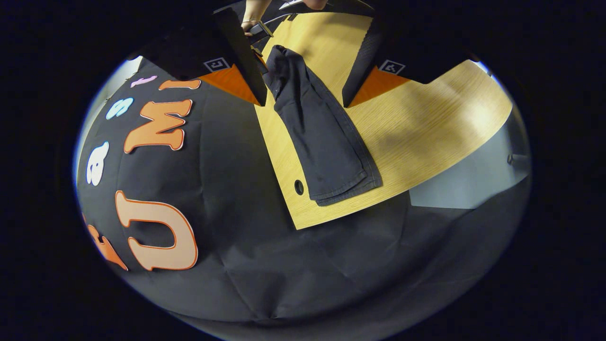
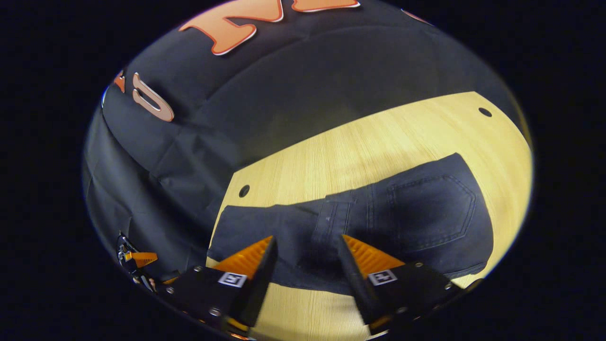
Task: Grasp the waist and the cuffs of the jeans and fold them to make the two legs overlap; first hold the waist and fold one-third of the jeans toward the cuffs, then hold the cuffs and fold the remaining one-third in the same direction to finish folding.
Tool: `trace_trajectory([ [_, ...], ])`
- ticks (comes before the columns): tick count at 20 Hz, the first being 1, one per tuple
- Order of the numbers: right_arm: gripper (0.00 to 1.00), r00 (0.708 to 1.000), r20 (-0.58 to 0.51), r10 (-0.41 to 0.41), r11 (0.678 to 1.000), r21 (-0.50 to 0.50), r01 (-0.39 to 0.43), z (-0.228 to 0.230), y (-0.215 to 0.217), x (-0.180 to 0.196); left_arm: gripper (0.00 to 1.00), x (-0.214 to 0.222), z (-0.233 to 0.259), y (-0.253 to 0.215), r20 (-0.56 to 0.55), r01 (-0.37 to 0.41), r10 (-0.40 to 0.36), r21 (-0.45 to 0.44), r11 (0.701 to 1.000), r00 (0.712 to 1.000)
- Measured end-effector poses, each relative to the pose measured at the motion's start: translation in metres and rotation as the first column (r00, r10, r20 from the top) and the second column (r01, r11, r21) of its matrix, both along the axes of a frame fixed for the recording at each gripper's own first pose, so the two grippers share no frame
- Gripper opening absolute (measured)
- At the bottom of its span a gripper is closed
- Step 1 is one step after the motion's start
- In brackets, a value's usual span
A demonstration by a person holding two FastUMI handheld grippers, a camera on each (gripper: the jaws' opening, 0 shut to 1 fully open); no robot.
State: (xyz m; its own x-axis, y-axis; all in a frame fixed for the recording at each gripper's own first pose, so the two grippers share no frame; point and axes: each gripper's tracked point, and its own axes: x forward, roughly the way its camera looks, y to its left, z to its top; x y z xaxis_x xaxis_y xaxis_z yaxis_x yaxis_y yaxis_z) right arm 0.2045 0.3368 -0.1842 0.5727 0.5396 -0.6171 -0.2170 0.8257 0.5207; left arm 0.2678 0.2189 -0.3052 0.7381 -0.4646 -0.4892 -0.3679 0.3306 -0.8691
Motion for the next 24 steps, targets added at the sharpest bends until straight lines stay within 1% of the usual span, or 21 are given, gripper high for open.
trace_trajectory([
  [1, 0.82, 0.999, 0.024, -0.028, 1.000, 0.000, 0.028, 0.007, -0.006, 0.004, 0.98, 0.001, 0.000, 0.001, 0.001, -0.002, 0.002, -0.005, 1.000, 1.000],
  [2, 0.98, 1.000, 0.026, -0.017, 1.000, 0.010, 0.017, 0.009, -0.004, 0.003, 0.98, 0.002, -0.001, 0.003, 0.001, -0.006, 0.006, -0.006, 1.000, 1.000],
  [4, 0.98, 1.000, 0.027, -0.008, 0.999, 0.037, 0.007, 0.024, -0.003, -0.002, 0.98, 0.002, -0.003, 0.009, 0.005, -0.011, 0.011, -0.012, 1.000, 1.000],
  [5, 0.98, 1.000, 0.024, 0.009, 0.997, 0.077, -0.011, 0.035, -0.002, -0.006, 0.98, 0.000, -0.004, 0.011, 0.000, -0.017, 0.017, -0.016, 1.000, 1.000],
  [6, 0.98, 0.999, 0.027, 0.029, 0.990, 0.135, -0.032, 0.056, 0.000, -0.012, 0.98, 0.002, -0.006, 0.013, -0.002, -0.022, 0.022, -0.024, 0.999, 1.000],
  [8, 0.98, 0.999, 0.042, 0.025, 0.974, 0.225, -0.034, 0.093, -0.009, -0.019, 0.98, 0.006, -0.016, 0.016, -0.014, -0.047, 0.046, -0.049, 0.998, 0.999],
  [10, 0.98, 0.998, 0.061, -0.016, 0.972, 0.234, 0.002, 0.112, -0.039, -0.018, 0.98, 0.015, -0.033, 0.022, -0.048, -0.108, 0.105, -0.067, 0.992, 0.993],
  [12, 0.98, 0.996, 0.071, -0.059, 0.970, 0.240, 0.040, 0.126, -0.069, -0.023, 0.98, 0.029, -0.048, 0.029, -0.058, -0.203, 0.199, -0.082, 0.976, 0.978],
  [13, 0.98, 0.994, 0.067, -0.081, 0.967, 0.246, 0.062, 0.130, -0.080, -0.024, 0.98, 0.035, -0.062, 0.032, -0.080, -0.235, 0.229, -0.071, 0.969, 0.970],
  [14, 0.98, 0.993, 0.060, -0.105, 0.963, 0.256, 0.086, 0.132, -0.092, -0.027, 0.98, 0.037, -0.076, 0.033, -0.114, -0.241, 0.235, -0.044, 0.969, 0.965],
  [16, 0.98, 0.988, 0.037, -0.150, 0.952, 0.275, 0.134, 0.134, -0.111, -0.028, 0.98, 0.046, -0.104, 0.043, -0.164, -0.220, 0.224, 0.043, 0.975, 0.961],
  [17, 0.98, 0.985, 0.025, -0.169, 0.948, 0.277, 0.155, 0.132, -0.118, -0.028, 0.98, 0.058, -0.114, 0.045, -0.163, -0.220, 0.231, 0.085, 0.972, 0.959],
  [19, 0.98, 0.981, 0.008, -0.194, 0.943, 0.277, 0.184, 0.129, -0.127, -0.030, 0.98, 0.082, -0.129, 0.059, -0.139, -0.236, 0.263, 0.186, 0.954, 0.955],
  [20, 0.98, 0.980, -0.003, -0.201, 0.941, 0.276, 0.194, 0.127, -0.132, -0.032, 1.00, 0.089, -0.137, 0.065, -0.144, -0.226, 0.260, 0.218, 0.950, 0.955],
  [21, 0.98, 0.978, -0.014, -0.207, 0.940, 0.273, 0.203, 0.124, -0.135, -0.031, 0.98, 0.093, -0.146, 0.066, -0.165, -0.206, 0.247, 0.230, 0.951, 0.955],
  [22, 0.98, 0.977, -0.026, -0.212, 0.940, 0.267, 0.211, 0.121, -0.138, -0.031, 0.98, 0.096, -0.153, 0.058, -0.181, -0.196, 0.237, 0.219, 0.956, 0.955],
  [23, 0.98, 0.977, -0.037, -0.212, 0.941, 0.261, 0.214, 0.118, -0.139, -0.031, 0.98, 0.099, -0.156, 0.043, -0.199, -0.181, 0.219, 0.190, 0.965, 0.955],
  [24, 0.98, 0.976, -0.046, -0.211, 0.943, 0.254, 0.216, 0.114, -0.141, -0.031, 0.98, 0.102, -0.155, 0.038, -0.180, -0.198, 0.226, 0.162, 0.967, 0.957],
])
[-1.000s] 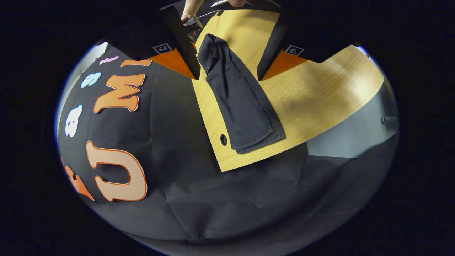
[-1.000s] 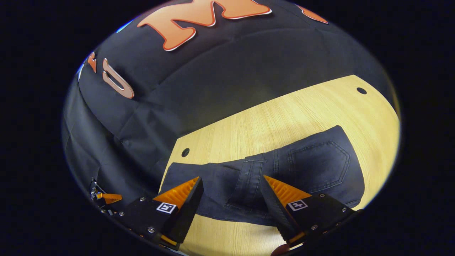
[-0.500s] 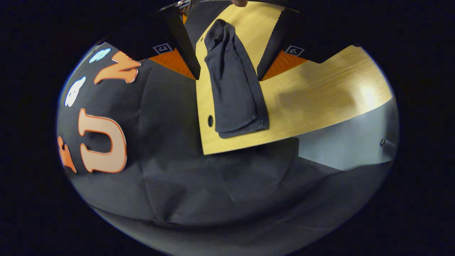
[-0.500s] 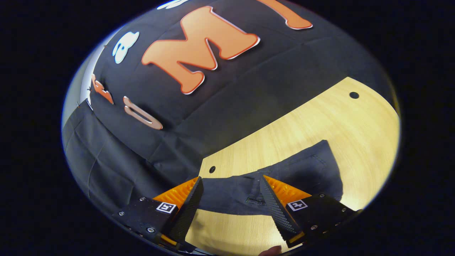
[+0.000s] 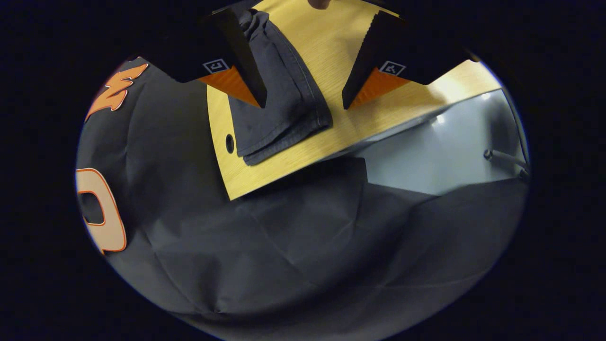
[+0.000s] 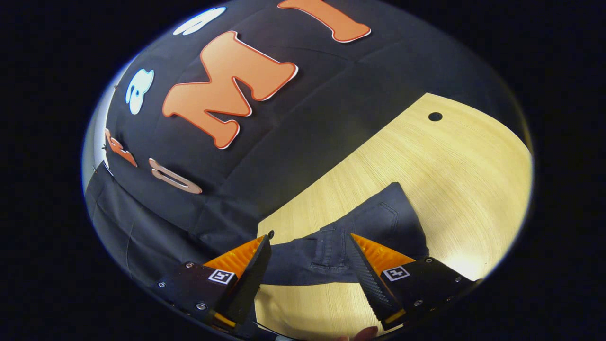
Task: Grasp the waist and the cuffs of the jeans and fold them to make the two legs overlap; first hold the waist and fold one-third of the jeans toward the cuffs, then hold the cuffs and fold the remaining one-third in the same direction to finish folding.
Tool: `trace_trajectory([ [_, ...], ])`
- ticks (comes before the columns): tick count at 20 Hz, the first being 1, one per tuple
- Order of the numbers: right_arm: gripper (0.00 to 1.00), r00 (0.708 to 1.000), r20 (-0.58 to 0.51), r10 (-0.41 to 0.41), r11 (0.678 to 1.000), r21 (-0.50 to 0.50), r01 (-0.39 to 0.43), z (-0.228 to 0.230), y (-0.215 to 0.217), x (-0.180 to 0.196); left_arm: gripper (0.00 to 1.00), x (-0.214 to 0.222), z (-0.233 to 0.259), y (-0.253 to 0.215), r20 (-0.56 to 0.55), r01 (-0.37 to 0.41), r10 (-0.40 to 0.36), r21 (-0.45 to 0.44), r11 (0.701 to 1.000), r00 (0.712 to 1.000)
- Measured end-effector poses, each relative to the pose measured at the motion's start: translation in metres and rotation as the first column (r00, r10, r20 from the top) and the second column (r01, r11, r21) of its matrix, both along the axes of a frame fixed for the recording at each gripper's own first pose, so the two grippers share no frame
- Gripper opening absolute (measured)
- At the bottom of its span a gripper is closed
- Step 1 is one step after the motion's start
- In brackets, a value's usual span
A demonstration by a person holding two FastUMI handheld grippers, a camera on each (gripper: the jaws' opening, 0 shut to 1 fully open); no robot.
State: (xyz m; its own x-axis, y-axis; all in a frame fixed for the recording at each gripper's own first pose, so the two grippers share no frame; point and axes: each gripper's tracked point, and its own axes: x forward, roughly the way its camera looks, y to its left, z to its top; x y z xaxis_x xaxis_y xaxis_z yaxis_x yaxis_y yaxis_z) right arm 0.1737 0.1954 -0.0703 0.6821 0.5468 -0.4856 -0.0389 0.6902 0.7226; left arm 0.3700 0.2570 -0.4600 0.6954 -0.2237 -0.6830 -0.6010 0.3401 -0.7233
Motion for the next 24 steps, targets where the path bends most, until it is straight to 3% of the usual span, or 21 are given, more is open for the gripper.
trace_trajectory([
  [5, 0.98, 0.999, -0.046, 0.017, 1.000, 0.005, -0.017, -0.009, 0.002, 0.001, 0.95, 0.022, 0.006, -0.002, 0.094, -0.005, 0.004, 0.011, 1.000, 0.996],
  [8, 0.98, 0.997, -0.067, 0.024, 0.999, 0.026, -0.022, -0.008, 0.001, 0.001, 0.96, 0.060, 0.011, -0.012, 0.176, -0.074, 0.086, -0.071, 0.995, 0.981],
  [9, 0.98, 0.998, -0.066, 0.021, 0.999, 0.027, -0.019, -0.007, 0.000, 0.002, 0.96, 0.066, 0.005, -0.012, 0.157, -0.113, 0.124, -0.077, 0.991, 0.980],
  [12, 0.98, 0.998, -0.056, 0.010, 1.000, 0.019, -0.008, -0.001, -0.008, 0.004, 0.41, 0.078, -0.002, -0.030, 0.167, -0.104, 0.127, -0.144, 0.984, 0.978],
  [13, 0.98, 0.998, -0.055, 0.007, 1.000, 0.022, -0.006, 0.001, -0.010, 0.005, 0.53, 0.082, 0.001, -0.041, 0.179, -0.074, 0.103, -0.162, 0.984, 0.978],
  [14, 0.98, 0.999, -0.053, 0.002, 1.000, 0.029, -0.001, 0.005, -0.016, 0.003, 0.53, 0.081, 0.015, -0.050, 0.215, -0.034, 0.080, -0.207, 0.978, 0.973],
  [15, 0.98, 0.999, -0.050, -0.009, 0.999, 0.038, 0.011, 0.007, -0.021, 0.004, 0.46, 0.079, 0.022, -0.055, 0.221, -0.024, 0.075, -0.224, 0.974, 0.972],
  [16, 0.98, 0.999, -0.049, -0.017, 0.999, 0.043, 0.019, 0.007, -0.027, 0.003, 0.58, 0.082, 0.023, -0.054, 0.229, -0.028, 0.080, -0.224, 0.974, 0.970],
  [17, 0.98, 0.998, -0.056, -0.026, 0.999, 0.043, 0.028, 0.005, -0.030, 0.004, 0.69, 0.085, 0.018, -0.053, 0.225, -0.021, 0.066, -0.197, 0.980, 0.972],
  [20, 0.98, 0.996, -0.081, -0.049, 0.998, 0.047, 0.053, -0.002, -0.035, 0.001, 0.67, 0.098, -0.001, -0.065, 0.205, 0.041, -0.022, -0.084, 0.996, 0.978],
  [22, 0.98, 0.995, -0.090, -0.041, 0.998, 0.049, 0.045, -0.003, -0.033, -0.007, 0.36, 0.097, -0.015, -0.066, 0.138, 0.033, -0.029, -0.031, 0.999, 0.990],
  [24, 0.98, 0.996, -0.088, -0.033, 0.999, 0.040, 0.037, -0.004, -0.034, -0.012, 0.04, 0.095, -0.004, -0.069, 0.117, 0.085, -0.087, 0.022, 0.996, 0.989],
])
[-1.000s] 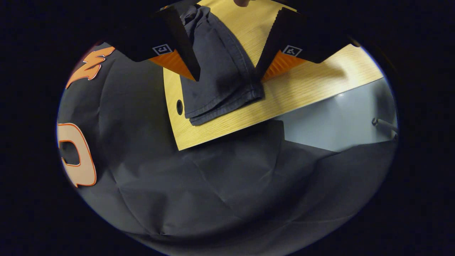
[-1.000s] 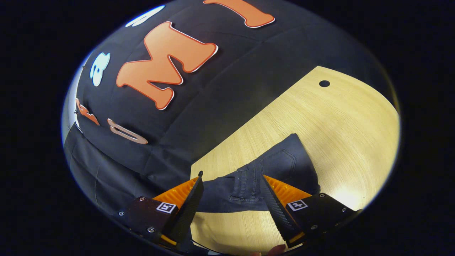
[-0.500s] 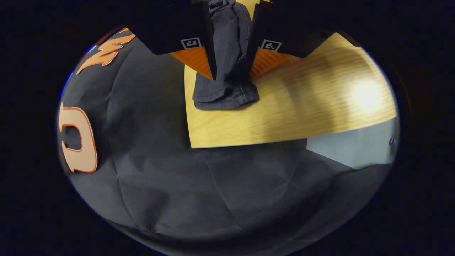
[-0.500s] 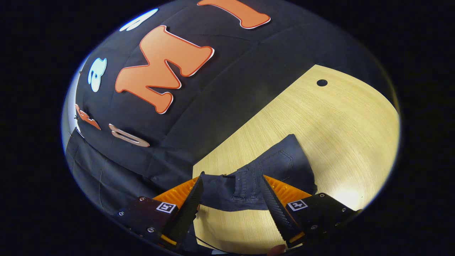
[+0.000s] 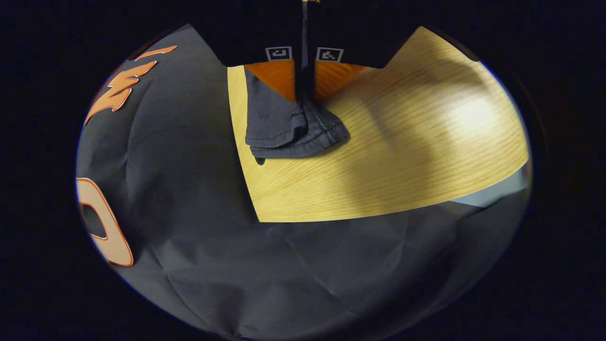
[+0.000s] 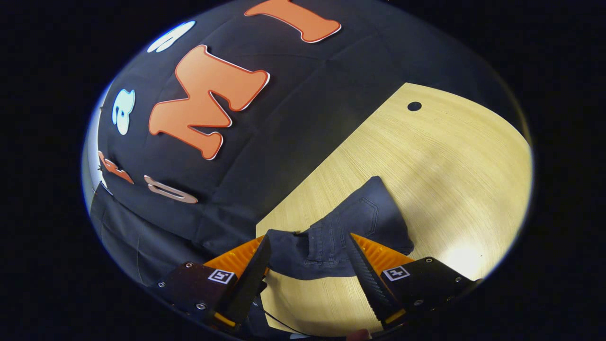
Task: Grasp the waist and the cuffs of the jeans and fold them to make the two legs overlap; first hold the waist and fold one-third of the jeans toward the cuffs, then hold the cuffs and fold the remaining one-third in the same direction to finish folding.
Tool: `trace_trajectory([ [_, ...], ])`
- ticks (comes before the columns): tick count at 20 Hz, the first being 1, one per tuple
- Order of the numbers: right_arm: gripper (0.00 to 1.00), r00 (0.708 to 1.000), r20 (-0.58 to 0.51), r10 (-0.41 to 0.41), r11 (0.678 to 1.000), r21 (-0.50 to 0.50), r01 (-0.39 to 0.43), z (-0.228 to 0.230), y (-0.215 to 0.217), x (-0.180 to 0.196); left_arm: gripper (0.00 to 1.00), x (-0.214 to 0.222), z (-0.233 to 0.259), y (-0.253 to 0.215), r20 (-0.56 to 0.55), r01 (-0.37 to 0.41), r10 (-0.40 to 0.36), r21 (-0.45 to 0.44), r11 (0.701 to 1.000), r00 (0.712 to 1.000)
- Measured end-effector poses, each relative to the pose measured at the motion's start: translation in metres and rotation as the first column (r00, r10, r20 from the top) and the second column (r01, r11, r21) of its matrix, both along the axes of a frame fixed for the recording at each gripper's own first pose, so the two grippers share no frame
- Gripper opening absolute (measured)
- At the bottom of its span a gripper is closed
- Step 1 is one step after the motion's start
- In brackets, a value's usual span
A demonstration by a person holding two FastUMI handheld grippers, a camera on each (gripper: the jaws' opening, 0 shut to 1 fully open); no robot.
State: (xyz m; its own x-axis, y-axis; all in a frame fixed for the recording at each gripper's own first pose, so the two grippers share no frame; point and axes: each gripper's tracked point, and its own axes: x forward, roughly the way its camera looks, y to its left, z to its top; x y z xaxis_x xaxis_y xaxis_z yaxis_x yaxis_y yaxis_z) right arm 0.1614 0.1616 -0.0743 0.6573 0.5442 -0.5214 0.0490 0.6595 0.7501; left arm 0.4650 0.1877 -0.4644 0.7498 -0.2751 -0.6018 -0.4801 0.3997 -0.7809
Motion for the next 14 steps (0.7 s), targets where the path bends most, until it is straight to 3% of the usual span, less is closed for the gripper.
trace_trajectory([
  [3, 0.98, 1.000, 0.003, 0.007, 1.000, 0.025, -0.007, 0.002, -0.004, -0.001, 0.01, -0.005, 0.062, 0.003, 0.114, 0.035, -0.048, 0.115, 0.993, 0.992],
  [6, 0.98, 1.000, 0.016, 0.012, 0.999, 0.051, -0.012, 0.000, -0.013, 0.001, 0.01, -0.026, 0.149, -0.006, 0.262, 0.031, -0.100, 0.256, 0.966, 0.960],
  [10, 0.98, 0.998, 0.042, 0.039, 0.996, 0.078, -0.042, 0.002, -0.036, 0.003, 0.01, -0.051, 0.251, -0.075, 0.366, 0.092, -0.277, 0.448, 0.889, 0.889],
  [14, 0.98, 0.997, 0.077, 0.022, 0.996, 0.084, -0.029, 0.006, -0.080, 0.011, 0.00, -0.064, 0.312, -0.173, 0.397, 0.158, -0.445, 0.578, 0.801, 0.802],
])
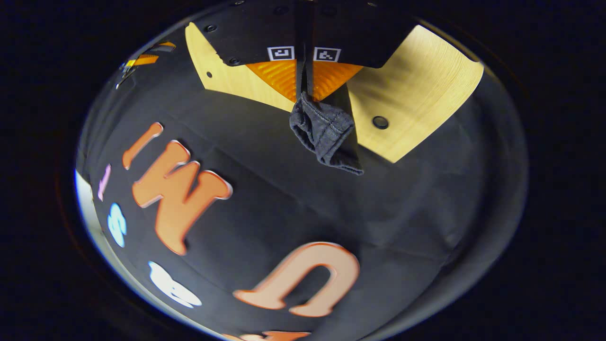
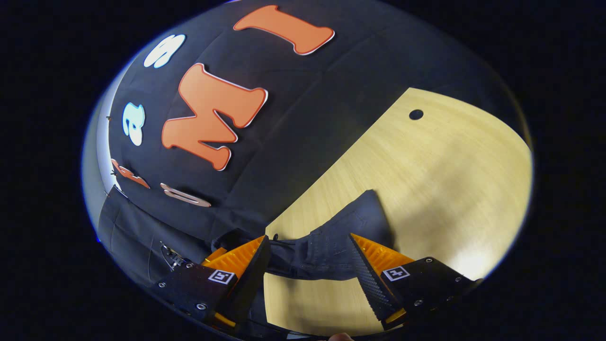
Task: Grasp the waist and the cuffs of the jeans and fold them to make the two legs overlap; first hold the waist and fold one-third of the jeans toward the cuffs, then hold the cuffs and fold the remaining one-third in the same direction to finish folding.
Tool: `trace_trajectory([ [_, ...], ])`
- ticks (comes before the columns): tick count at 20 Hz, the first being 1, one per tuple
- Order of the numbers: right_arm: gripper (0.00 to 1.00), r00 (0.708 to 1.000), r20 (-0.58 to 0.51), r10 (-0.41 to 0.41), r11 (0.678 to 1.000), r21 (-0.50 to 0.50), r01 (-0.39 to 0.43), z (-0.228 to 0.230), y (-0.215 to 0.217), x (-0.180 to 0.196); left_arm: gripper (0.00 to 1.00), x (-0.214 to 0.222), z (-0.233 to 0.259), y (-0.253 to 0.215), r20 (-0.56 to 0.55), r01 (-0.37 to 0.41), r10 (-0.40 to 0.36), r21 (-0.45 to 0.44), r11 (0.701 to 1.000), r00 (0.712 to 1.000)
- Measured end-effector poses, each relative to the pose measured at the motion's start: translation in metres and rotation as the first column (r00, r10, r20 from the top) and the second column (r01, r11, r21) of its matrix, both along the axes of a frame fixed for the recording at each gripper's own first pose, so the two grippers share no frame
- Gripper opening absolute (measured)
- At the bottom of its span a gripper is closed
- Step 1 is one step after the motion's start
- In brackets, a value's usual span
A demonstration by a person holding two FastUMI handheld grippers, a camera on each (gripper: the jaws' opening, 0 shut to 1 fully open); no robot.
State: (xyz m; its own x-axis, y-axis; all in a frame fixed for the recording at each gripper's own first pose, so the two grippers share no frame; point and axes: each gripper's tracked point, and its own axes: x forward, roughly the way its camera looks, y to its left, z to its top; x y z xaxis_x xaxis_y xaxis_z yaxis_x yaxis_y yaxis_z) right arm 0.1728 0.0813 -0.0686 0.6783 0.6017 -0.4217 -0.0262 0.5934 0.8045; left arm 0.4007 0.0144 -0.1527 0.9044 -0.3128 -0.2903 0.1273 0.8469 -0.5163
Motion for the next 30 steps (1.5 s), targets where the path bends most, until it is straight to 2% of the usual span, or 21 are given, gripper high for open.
trace_trajectory([
  [3, 0.98, 0.999, 0.015, -0.041, 0.999, 0.023, 0.040, 0.005, -0.042, 0.009, 0.00, -0.002, 0.010, -0.101, 0.015, 0.100, -0.101, 0.043, 0.994, 0.995],
  [6, 0.97, 0.996, 0.009, -0.093, 0.991, 0.096, 0.092, 0.011, -0.081, 0.010, 0.01, -0.013, -0.002, -0.198, -0.041, 0.215, -0.214, 0.016, 0.976, 0.976],
  [9, 0.98, 0.990, -0.012, -0.138, 0.984, 0.114, 0.139, 0.001, -0.116, 0.006, 0.01, -0.019, -0.049, -0.285, -0.137, 0.331, -0.322, 0.046, 0.942, 0.937],
  [12, 0.98, 0.987, -0.036, -0.157, 0.979, 0.122, 0.161, -0.006, -0.136, -0.002, 0.01, -0.033, -0.124, -0.355, -0.303, 0.407, -0.361, 0.104, 0.907, 0.882],
  [15, 0.97, 0.981, -0.055, -0.185, 0.976, 0.107, 0.190, -0.019, -0.156, -0.006, 0.01, -0.064, -0.197, -0.382, -0.459, 0.449, -0.313, 0.224, 0.865, 0.831],
  [16, 0.97, 0.979, -0.060, -0.193, 0.975, 0.104, 0.198, -0.021, -0.159, -0.006, 0.01, -0.071, -0.215, -0.384, -0.477, 0.461, -0.293, 0.285, 0.840, 0.829],
  [19, 0.97, 0.978, -0.068, -0.198, 0.971, 0.121, 0.205, -0.020, -0.161, -0.003, 0.01, -0.074, -0.234, -0.383, -0.471, 0.494, -0.270, 0.457, 0.739, 0.840],
  [20, 0.97, 0.978, -0.067, -0.196, 0.972, 0.121, 0.203, -0.020, -0.162, -0.004, 0.02, -0.075, -0.236, -0.387, -0.469, 0.498, -0.265, 0.490, 0.715, 0.842],
  [21, 0.97, 0.979, -0.063, -0.194, 0.973, 0.119, 0.200, -0.020, -0.161, -0.003, 0.02, -0.077, -0.233, -0.387, -0.465, 0.508, -0.277, 0.501, 0.701, 0.841],
  [22, 0.97, 0.980, -0.059, -0.189, 0.974, 0.116, 0.195, -0.019, -0.162, -0.004, 0.00, -0.071, -0.234, -0.383, -0.458, 0.490, -0.253, 0.530, 0.692, 0.852],
  [24, 0.97, 0.984, -0.047, -0.174, 0.978, 0.113, 0.178, -0.017, -0.158, -0.004, 0.40, -0.066, -0.222, -0.354, -0.430, 0.417, -0.164, 0.603, 0.680, 0.888],
  [25, 0.97, 0.985, -0.041, -0.168, 0.979, 0.113, 0.171, -0.015, -0.157, -0.004, 0.60, -0.061, -0.223, -0.351, -0.424, 0.400, -0.150, 0.594, 0.698, 0.893],
  [27, 0.97, 0.988, -0.035, -0.152, 0.982, 0.113, 0.155, -0.013, -0.152, -0.003, 1.00, -0.078, -0.208, -0.356, -0.432, 0.410, -0.190, 0.504, 0.760, 0.882],
  [30, 0.97, 0.991, -0.019, -0.134, 0.988, 0.077, 0.135, -0.014, -0.141, -0.001, 1.00, -0.079, -0.153, -0.332, -0.303, 0.336, -0.203, 0.492, 0.803, 0.931],
])
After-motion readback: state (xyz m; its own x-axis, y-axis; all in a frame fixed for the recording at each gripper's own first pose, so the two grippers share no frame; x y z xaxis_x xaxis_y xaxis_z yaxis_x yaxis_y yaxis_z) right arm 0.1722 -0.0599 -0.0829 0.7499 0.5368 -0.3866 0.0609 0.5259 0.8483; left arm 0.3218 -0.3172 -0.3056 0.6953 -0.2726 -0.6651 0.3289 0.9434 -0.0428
